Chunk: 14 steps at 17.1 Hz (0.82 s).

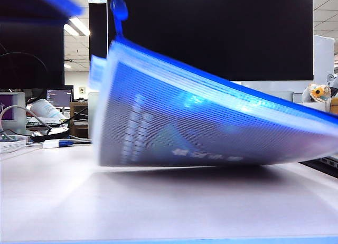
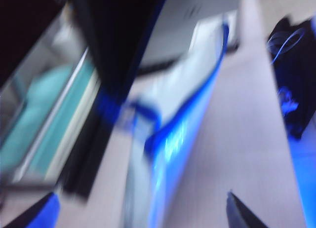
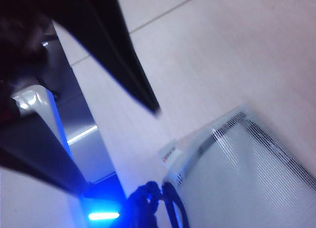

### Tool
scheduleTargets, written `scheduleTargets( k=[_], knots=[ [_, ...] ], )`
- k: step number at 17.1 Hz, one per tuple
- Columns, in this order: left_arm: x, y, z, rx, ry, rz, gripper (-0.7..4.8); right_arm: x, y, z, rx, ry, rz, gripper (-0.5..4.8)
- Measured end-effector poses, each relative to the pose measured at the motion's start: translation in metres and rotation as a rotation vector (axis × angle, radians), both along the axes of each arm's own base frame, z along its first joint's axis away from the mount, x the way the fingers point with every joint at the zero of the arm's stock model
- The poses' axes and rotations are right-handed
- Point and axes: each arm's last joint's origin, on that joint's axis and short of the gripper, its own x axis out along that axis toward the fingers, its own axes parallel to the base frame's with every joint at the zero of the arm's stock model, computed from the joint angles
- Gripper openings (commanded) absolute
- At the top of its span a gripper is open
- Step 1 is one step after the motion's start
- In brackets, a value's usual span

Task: Pick up the transparent plastic file bag with a blue zipper and close its zipper.

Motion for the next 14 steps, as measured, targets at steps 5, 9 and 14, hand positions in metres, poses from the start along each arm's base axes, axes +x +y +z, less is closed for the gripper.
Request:
scheduleTargets(
  k=[5,9,14],
  knots=[
    [0.016,-0.021,-0.015,0.009,0.096,-0.008,4.79,-0.008,-0.007,0.009,0.036,0.021,0.019,-0.06],
    [0.029,-0.028,-0.028,0.007,0.136,-0.046,4.57,-0.013,-0.013,0.013,0.029,0.03,0.018,-0.06],
    [0.034,-0.032,-0.016,-0.091,0.079,-0.078,3.08,-0.013,-0.013,0.012,0.028,0.031,0.018,-0.06]
  ],
)
